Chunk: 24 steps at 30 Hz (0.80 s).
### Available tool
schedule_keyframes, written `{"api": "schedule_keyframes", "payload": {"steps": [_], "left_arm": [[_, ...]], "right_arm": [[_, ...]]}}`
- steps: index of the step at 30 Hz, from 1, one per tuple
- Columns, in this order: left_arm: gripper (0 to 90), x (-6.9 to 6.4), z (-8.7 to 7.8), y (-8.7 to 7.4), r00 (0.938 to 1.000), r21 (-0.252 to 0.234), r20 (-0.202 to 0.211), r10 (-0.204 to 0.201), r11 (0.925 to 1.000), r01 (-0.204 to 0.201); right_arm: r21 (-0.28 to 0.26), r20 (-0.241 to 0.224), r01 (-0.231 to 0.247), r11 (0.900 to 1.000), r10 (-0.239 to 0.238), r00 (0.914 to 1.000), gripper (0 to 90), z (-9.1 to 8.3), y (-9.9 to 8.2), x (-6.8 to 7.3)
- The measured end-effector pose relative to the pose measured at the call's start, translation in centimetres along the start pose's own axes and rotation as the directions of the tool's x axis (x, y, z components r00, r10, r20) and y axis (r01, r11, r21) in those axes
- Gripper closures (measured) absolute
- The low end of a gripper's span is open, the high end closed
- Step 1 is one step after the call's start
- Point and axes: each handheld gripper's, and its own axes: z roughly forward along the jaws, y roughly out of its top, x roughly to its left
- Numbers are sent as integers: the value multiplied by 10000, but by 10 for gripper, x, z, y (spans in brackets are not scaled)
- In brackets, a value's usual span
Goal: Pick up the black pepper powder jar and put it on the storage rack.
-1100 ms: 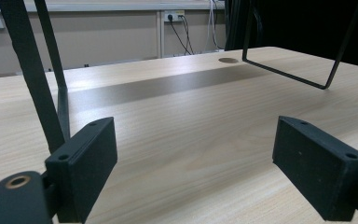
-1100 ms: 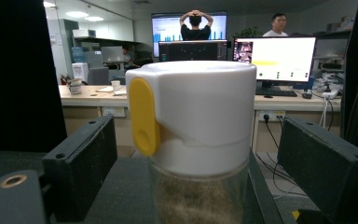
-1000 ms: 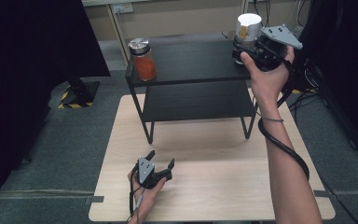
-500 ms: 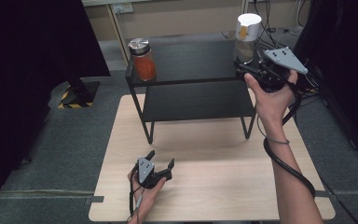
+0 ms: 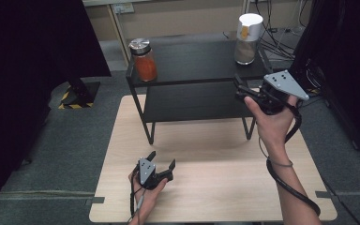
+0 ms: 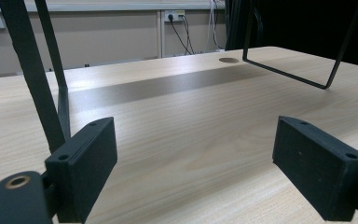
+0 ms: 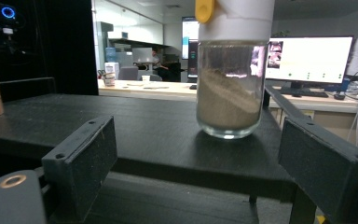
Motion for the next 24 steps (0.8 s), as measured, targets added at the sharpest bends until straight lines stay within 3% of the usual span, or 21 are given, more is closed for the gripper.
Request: {"api": "schedule_keyframes", "payload": {"steps": [24], "left_arm": [[131,-1,0,0,10000,-5,-20,11,10000,-11]], "right_arm": [[390,-491,-27,9992,46,9988,118,-38,-52,-5]]}}
